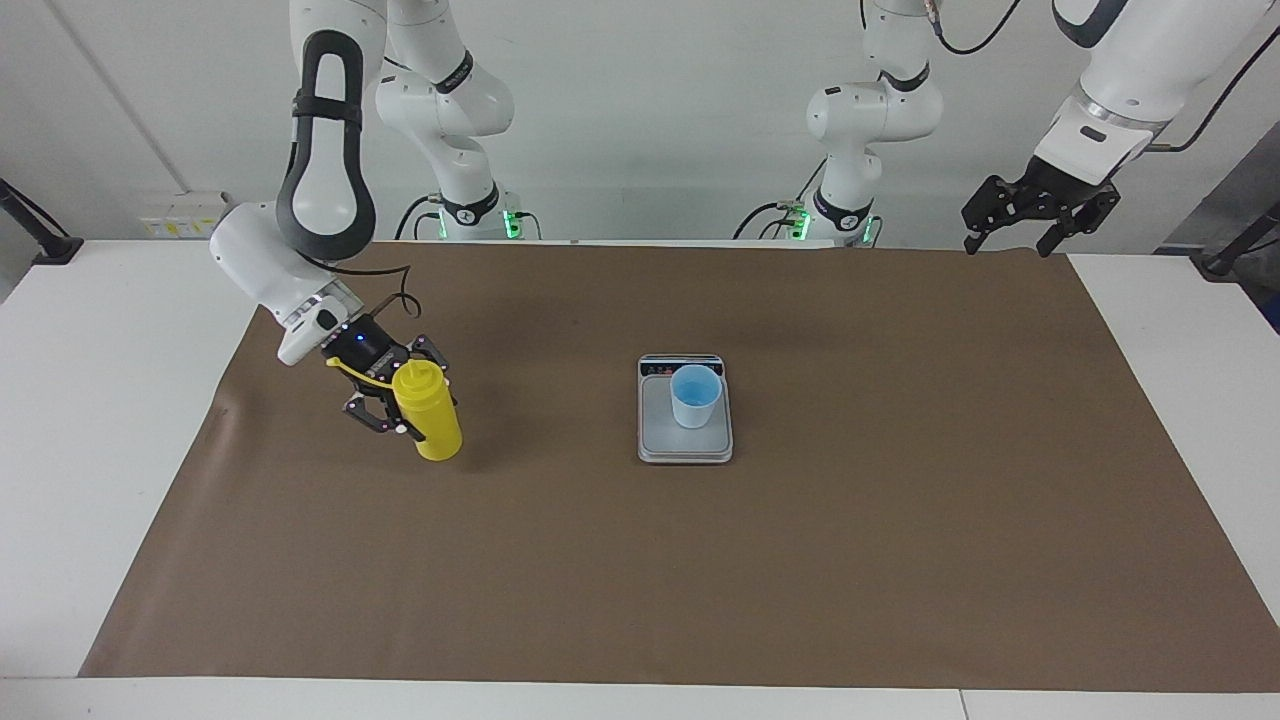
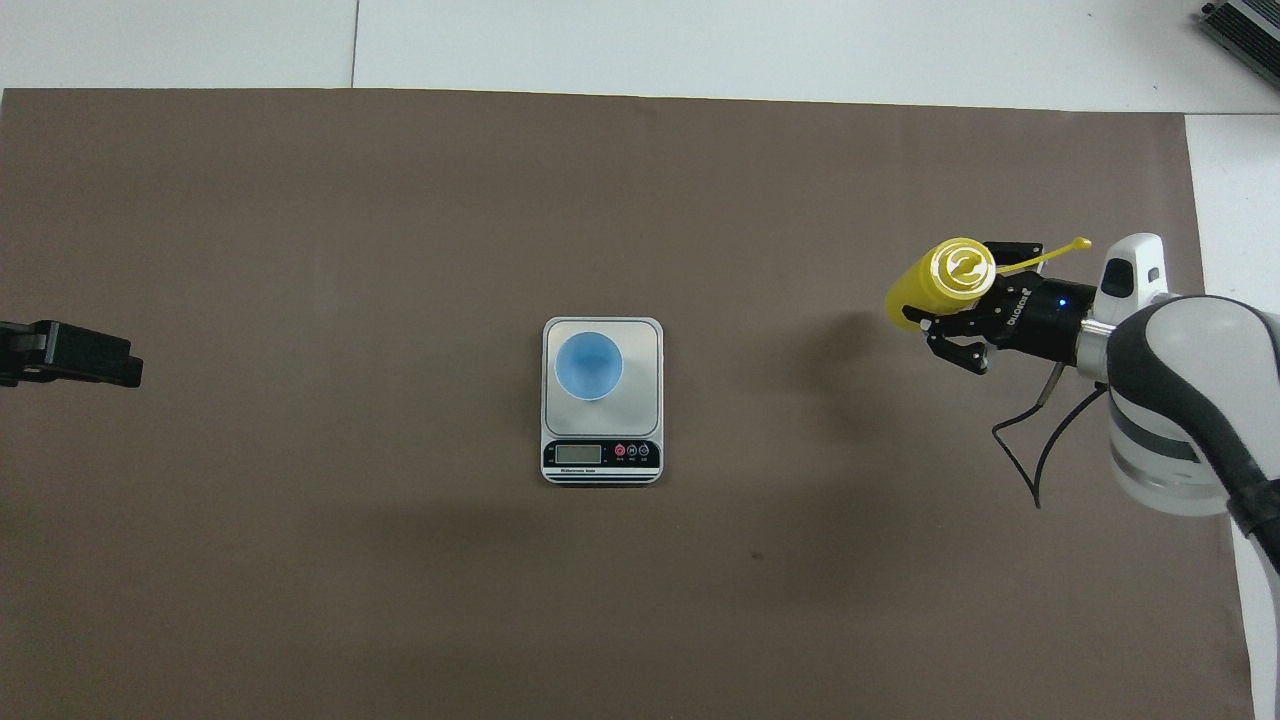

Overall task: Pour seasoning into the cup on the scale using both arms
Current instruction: 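Lift the yellow bottle with the right gripper toward the blue cup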

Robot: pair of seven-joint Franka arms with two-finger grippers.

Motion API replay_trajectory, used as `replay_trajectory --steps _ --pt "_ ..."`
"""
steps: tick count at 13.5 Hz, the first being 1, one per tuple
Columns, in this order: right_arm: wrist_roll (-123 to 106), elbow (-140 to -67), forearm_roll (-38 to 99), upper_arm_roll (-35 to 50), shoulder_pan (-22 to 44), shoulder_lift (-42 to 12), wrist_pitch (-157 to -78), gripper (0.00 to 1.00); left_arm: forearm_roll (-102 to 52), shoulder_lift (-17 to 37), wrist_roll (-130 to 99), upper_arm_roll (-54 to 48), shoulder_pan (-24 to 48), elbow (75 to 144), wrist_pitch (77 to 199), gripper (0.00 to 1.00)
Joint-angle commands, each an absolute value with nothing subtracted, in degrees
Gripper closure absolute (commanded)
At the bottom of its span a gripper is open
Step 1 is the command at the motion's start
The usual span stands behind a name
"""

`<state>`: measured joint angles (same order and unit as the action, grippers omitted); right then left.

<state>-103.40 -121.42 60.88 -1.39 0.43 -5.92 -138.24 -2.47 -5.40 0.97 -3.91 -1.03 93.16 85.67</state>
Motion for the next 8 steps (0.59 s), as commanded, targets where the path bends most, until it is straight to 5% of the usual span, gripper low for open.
replay_trajectory --steps 1,8 --pt "-93.99 -119.88 53.73 -1.32 6.31 -5.45 -144.91 0.98 -2.81 -6.94 0.79 -3.6 -0.79 94.66 84.47 0.0" --pt "-64.39 -115.05 26.16 -1.41 16.77 -7.47 -148.18 0.98 1.05 -4.66 0.79 -5.89 -0.88 91.67 84.2 0.0"
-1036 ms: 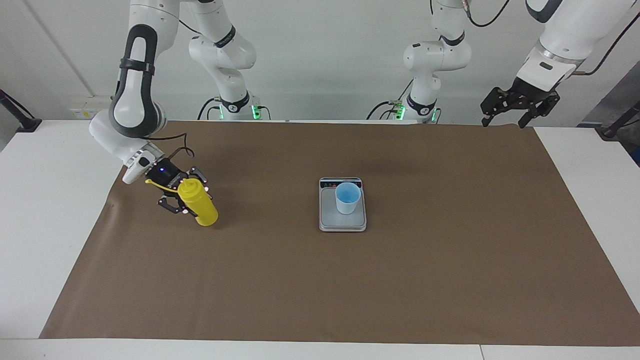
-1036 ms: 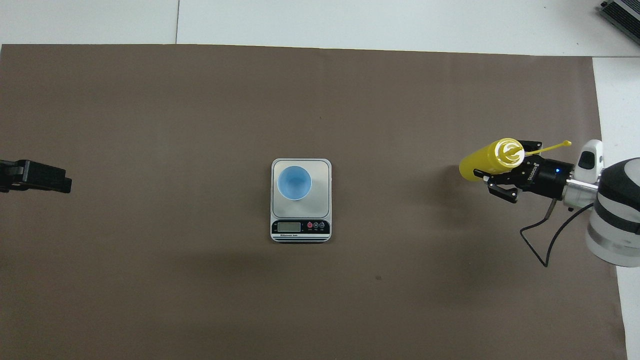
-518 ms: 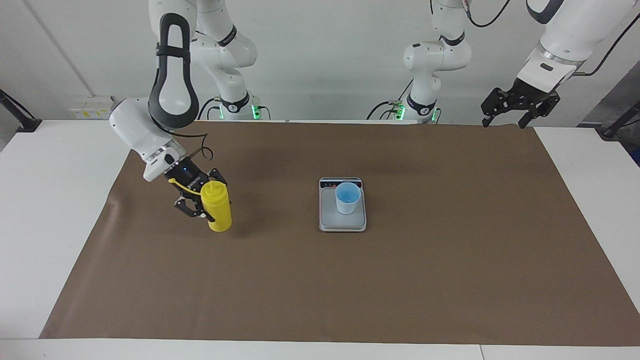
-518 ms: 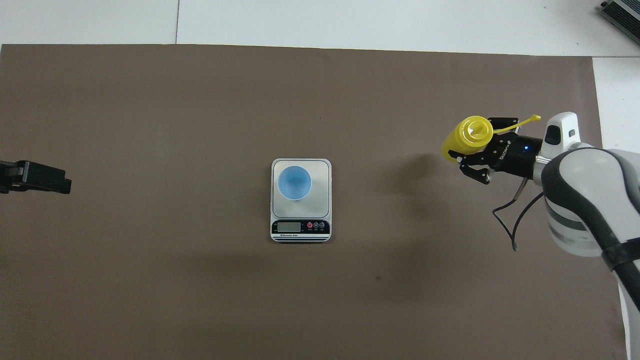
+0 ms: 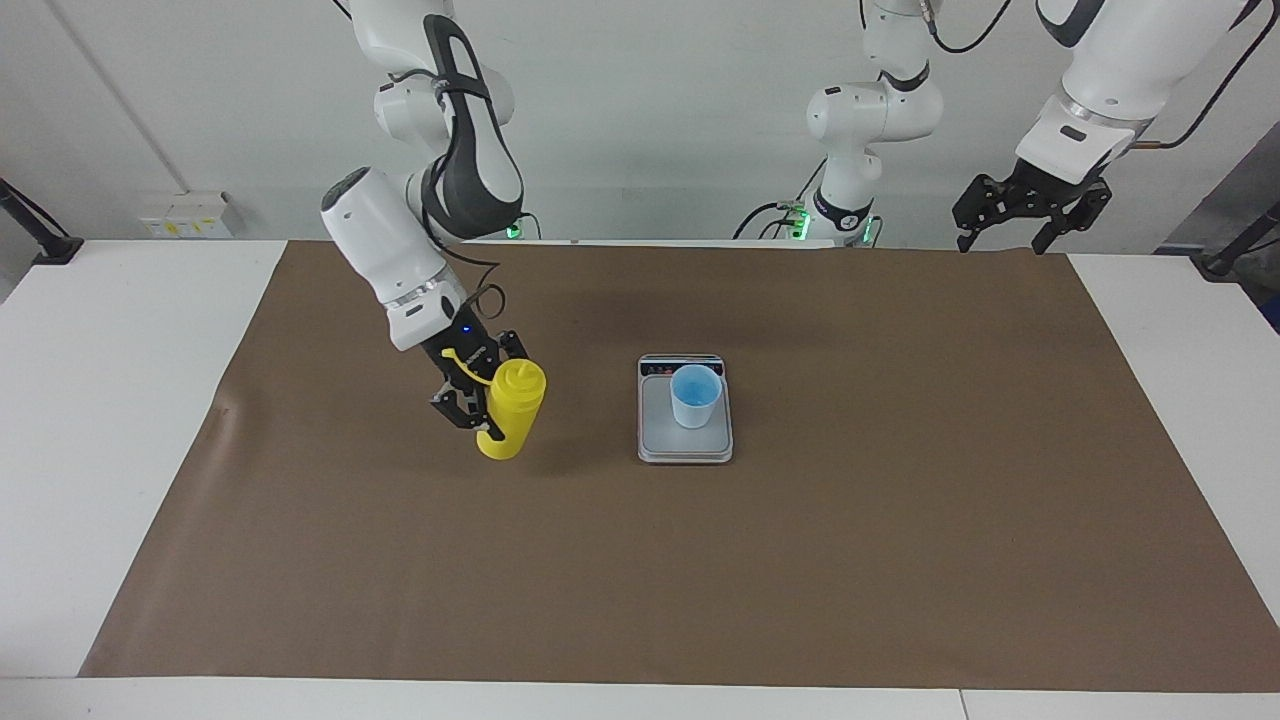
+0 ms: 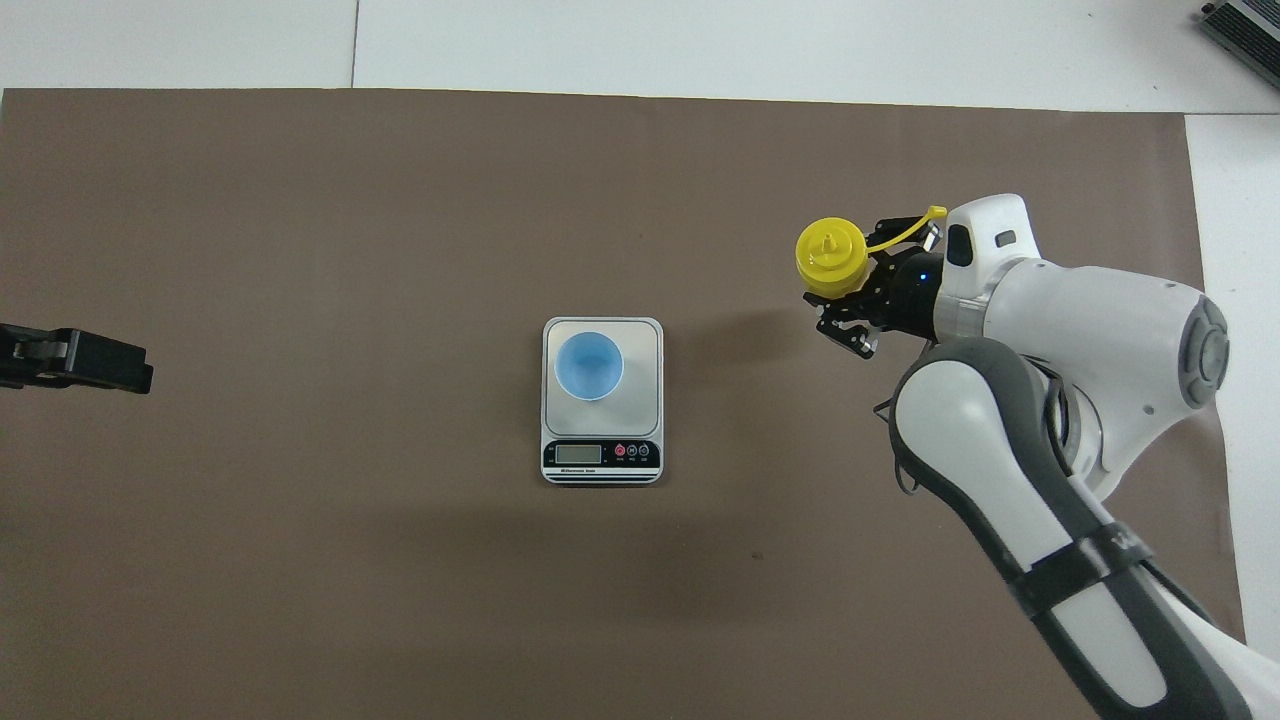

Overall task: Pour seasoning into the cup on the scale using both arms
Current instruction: 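Lift the yellow bottle with the right gripper toward the blue cup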

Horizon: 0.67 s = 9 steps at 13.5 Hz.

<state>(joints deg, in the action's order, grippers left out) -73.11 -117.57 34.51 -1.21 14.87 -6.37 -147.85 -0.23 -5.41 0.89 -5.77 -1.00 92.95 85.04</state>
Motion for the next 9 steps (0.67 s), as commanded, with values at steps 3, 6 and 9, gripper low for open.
replay_trajectory --steps 3,6,9 --pt "-48.65 -114.26 9.19 -1.23 19.59 -7.47 -147.48 0.97 0.97 -5.71 0.61 -5.98 -0.97 93.86 84.9 0.0" --pt "-40.45 -112.07 -1.2 -1.32 22.49 -9.13 -145.29 0.97 0.97 -5.98 0.61 -5.8 -0.97 93.96 84.38 0.0" --pt "-35.17 -110.13 -12.88 -1.23 24.52 -11.69 -144.41 0.97 0.97 -5.98 0.62 -5.45 -0.97 93.96 84.38 0.0"
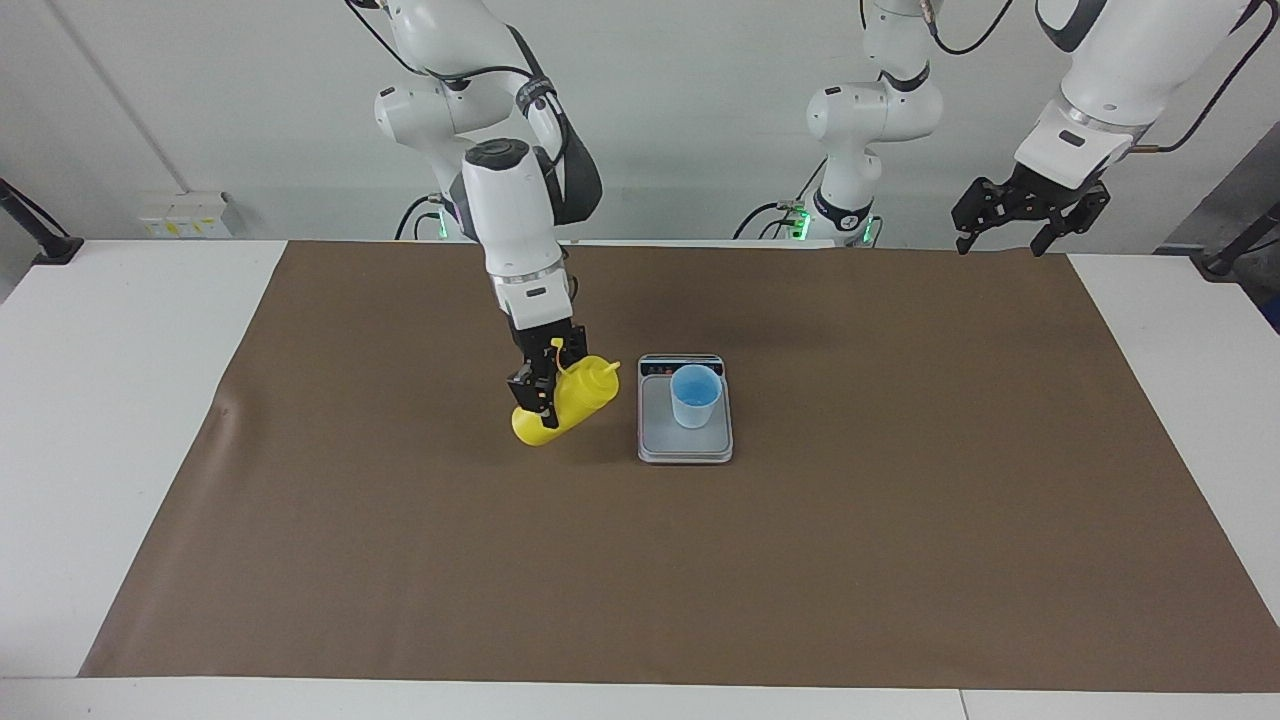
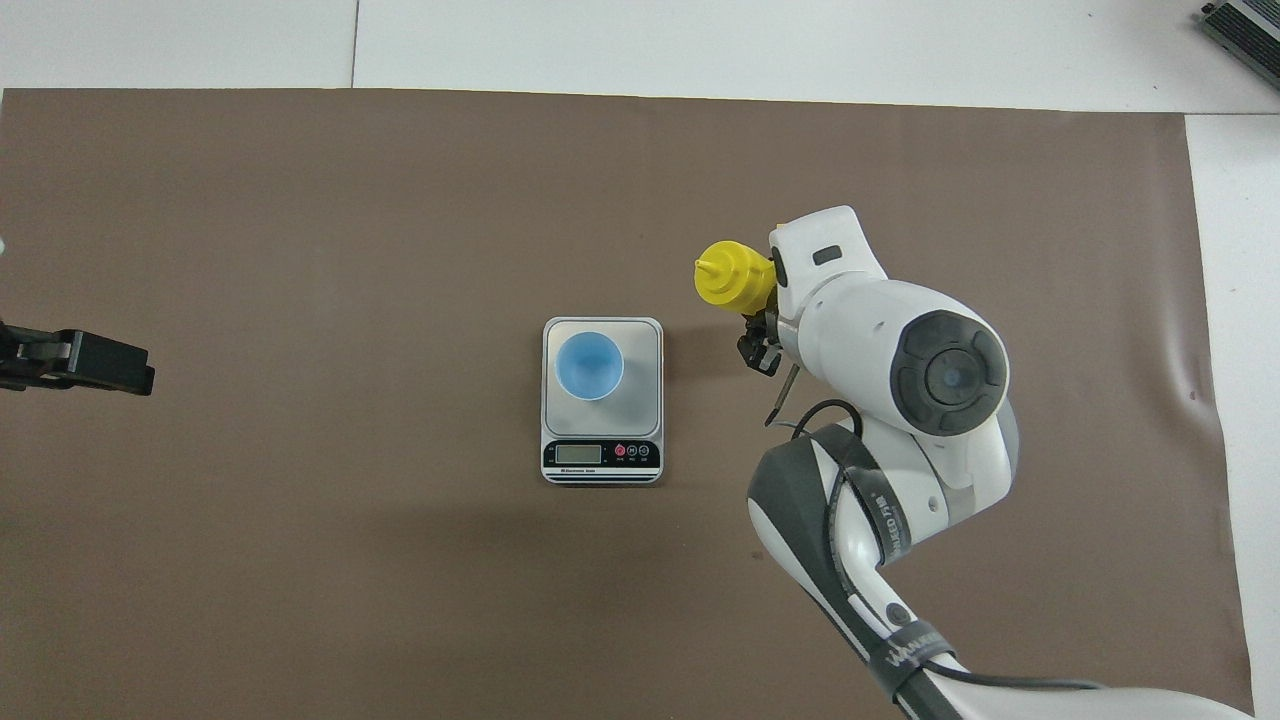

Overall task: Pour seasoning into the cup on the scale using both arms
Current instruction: 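Lift the yellow bottle with the right gripper toward the blue cup, then tilt the yellow bottle over the blue cup with the right gripper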

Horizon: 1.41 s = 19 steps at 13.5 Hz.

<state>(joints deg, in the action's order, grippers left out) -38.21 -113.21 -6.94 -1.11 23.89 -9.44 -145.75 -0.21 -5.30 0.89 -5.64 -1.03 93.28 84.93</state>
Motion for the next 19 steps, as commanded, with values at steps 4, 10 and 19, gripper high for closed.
replay_trajectory --steps 4,10,19 --pt "-34.8 -108.99 -25.29 -1.23 26.98 -12.92 -142.39 0.98 0.97 -5.98 0.62 -5.54 -0.97 93.96 84.38 0.0" --pt "-34.8 -108.9 -37.52 -1.32 30.75 -14.5 -139.84 0.99 0.97 -5.98 0.62 -5.54 -0.97 93.96 84.38 0.0" --pt "-32.87 -101.96 -51.84 -1.23 36.91 -20.65 -127.99 0.99 0.97 -6.06 0.62 -5.54 -0.97 93.96 84.38 0.0"
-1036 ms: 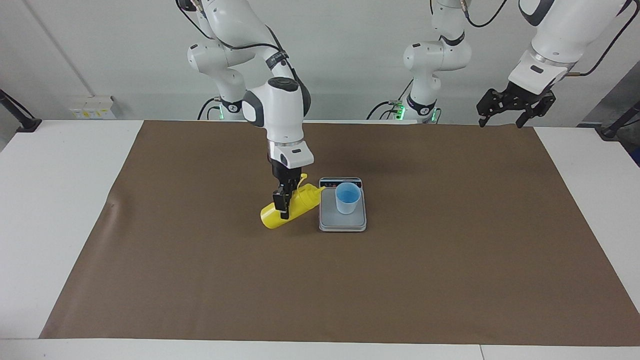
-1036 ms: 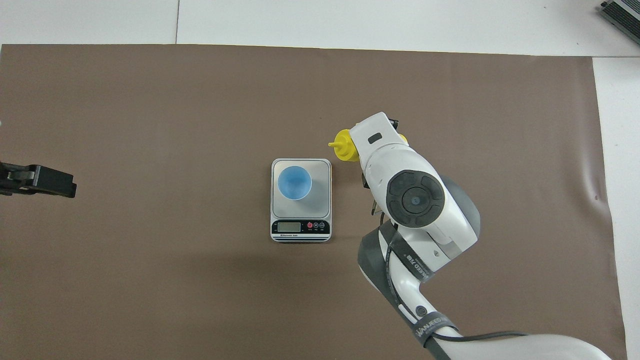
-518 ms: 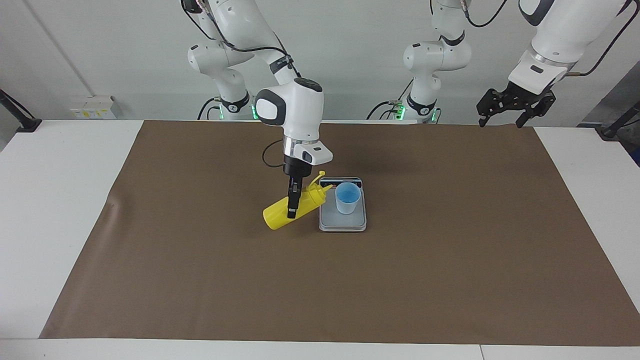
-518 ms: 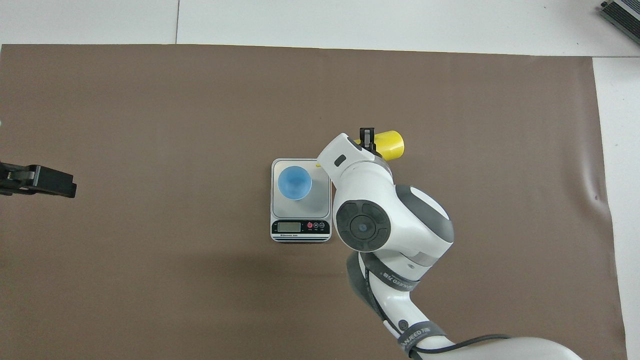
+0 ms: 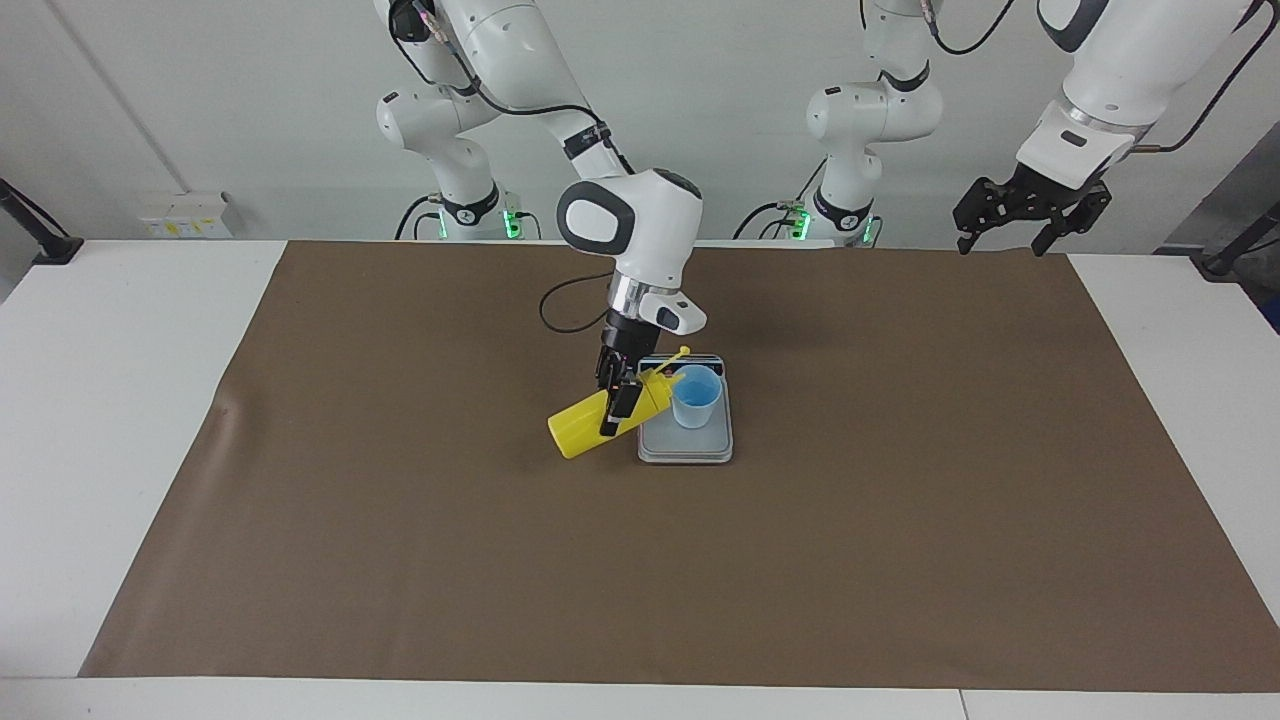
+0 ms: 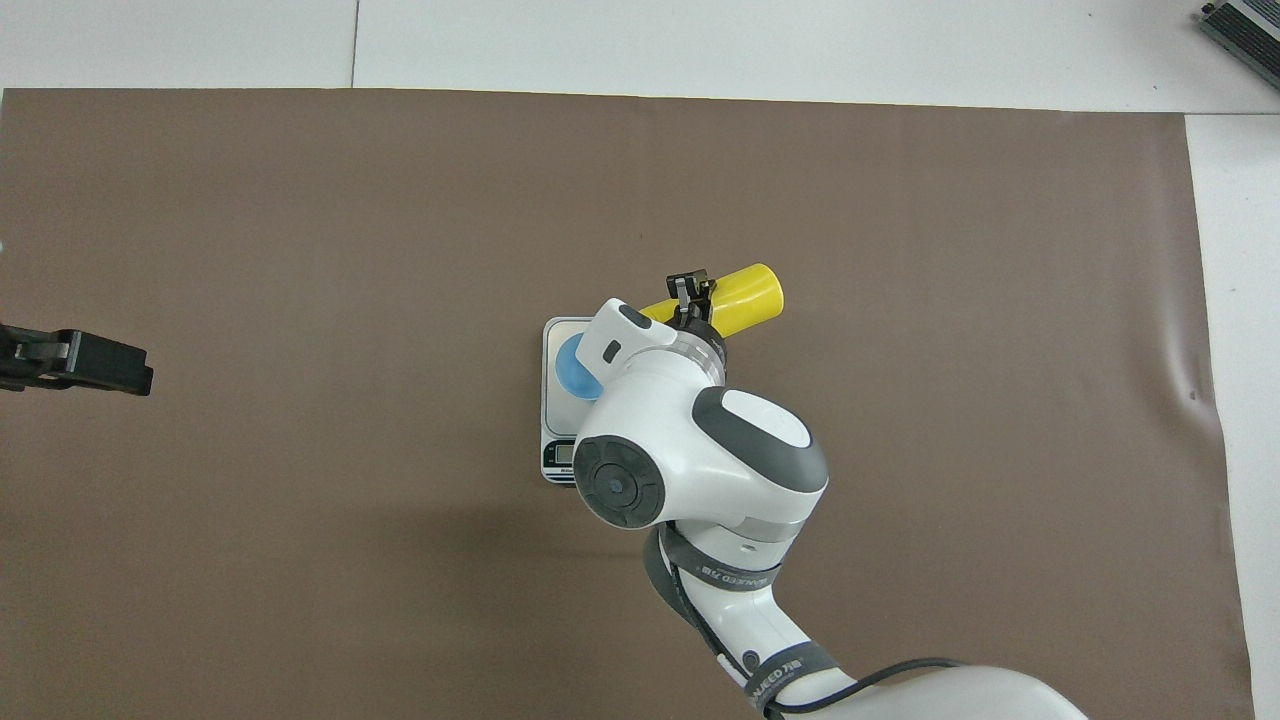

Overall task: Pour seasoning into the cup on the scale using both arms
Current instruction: 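Tilt the yellow bottle over the blue cup with the right gripper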

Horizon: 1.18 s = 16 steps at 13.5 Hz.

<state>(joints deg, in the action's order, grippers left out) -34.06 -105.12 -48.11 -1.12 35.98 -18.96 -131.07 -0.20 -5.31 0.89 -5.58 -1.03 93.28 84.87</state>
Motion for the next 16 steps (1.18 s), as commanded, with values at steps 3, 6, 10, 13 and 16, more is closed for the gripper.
replay_trajectory --steps 3,6,10,13,16 --pt "-32.87 -101.6 -53.26 -1.23 37.35 -20.65 -124.63 0.99 0.97 -5.98 0.62 -5.54 -0.97 93.96 84.38 0.0" --pt "-32.96 -101.6 -56.34 -1.14 38.05 -20.65 -121.12 0.99 0.97 -6.06 0.62 -5.54 -0.97 93.96 84.38 0.0" --pt "-33.05 -101.43 -56.69 -1.23 39.9 -20.65 -118.92 0.99 0.97 -6.06 0.62 -5.54 -0.97 93.96 84.38 0.0" --pt "-33.05 -100.2 -57.39 -1.14 40.08 -21.18 -116.28 0.98 0.97 -6.06 0.62 -5.54 -0.97 93.96 84.38 0.0" --pt "-33.05 -99.93 -57.39 -1.14 40.17 -21.53 -115.49 0.98 0.97 -5.98 0.62 -5.54 -0.97 93.96 84.38 0.0"
